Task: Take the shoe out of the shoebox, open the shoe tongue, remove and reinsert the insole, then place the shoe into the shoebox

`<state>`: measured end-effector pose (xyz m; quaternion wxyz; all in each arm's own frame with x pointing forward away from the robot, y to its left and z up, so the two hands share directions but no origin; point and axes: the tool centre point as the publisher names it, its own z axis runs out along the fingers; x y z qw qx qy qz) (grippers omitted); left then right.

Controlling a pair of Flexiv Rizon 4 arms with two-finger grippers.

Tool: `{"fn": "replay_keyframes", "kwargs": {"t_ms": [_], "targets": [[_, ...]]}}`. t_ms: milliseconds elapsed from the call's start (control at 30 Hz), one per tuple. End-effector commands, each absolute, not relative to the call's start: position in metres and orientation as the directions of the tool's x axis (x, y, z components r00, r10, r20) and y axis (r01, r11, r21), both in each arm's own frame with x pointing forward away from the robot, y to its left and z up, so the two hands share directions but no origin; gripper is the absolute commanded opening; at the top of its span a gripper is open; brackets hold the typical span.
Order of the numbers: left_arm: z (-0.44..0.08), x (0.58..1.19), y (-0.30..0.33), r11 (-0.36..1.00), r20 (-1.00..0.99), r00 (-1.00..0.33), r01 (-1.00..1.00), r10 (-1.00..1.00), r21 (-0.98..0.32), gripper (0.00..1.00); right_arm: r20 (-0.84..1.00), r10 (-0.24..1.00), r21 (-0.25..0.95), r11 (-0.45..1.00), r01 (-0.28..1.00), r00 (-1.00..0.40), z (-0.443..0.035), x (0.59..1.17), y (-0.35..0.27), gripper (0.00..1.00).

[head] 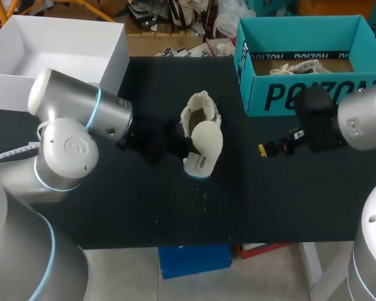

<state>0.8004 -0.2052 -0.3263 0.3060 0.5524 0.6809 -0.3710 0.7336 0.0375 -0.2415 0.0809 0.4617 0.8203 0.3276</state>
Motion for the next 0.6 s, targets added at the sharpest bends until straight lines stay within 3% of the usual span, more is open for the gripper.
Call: {"fn": "replay_keyframes", "kwargs": {"t_ms": [33, 300, 600], "targets": [[-0.308, 0.801, -0.191, 0.087, -0.779, -0.177, 0.984, 0.601, -0.156, 0.00, 0.170, 0.810, 0.613, 0.358, 0.704, -0.561, -0.241, 0.732, 0.037, 1.00], [-0.294, 0.782, -0.173, 0.031, -0.700, -0.094, 0.994, 0.708, -0.103, 0.00, 0.170, 0.810, 0.613, 0.358, 0.704, -0.561, -0.241, 0.732, 0.037, 1.00], [-0.290, 0.773, -0.162, 0.068, -0.625, -0.110, 0.994, 0.773, -0.090, 0.00, 0.170, 0.810, 0.613, 0.358, 0.704, -0.561, -0.241, 0.732, 0.037, 1.00]]}}
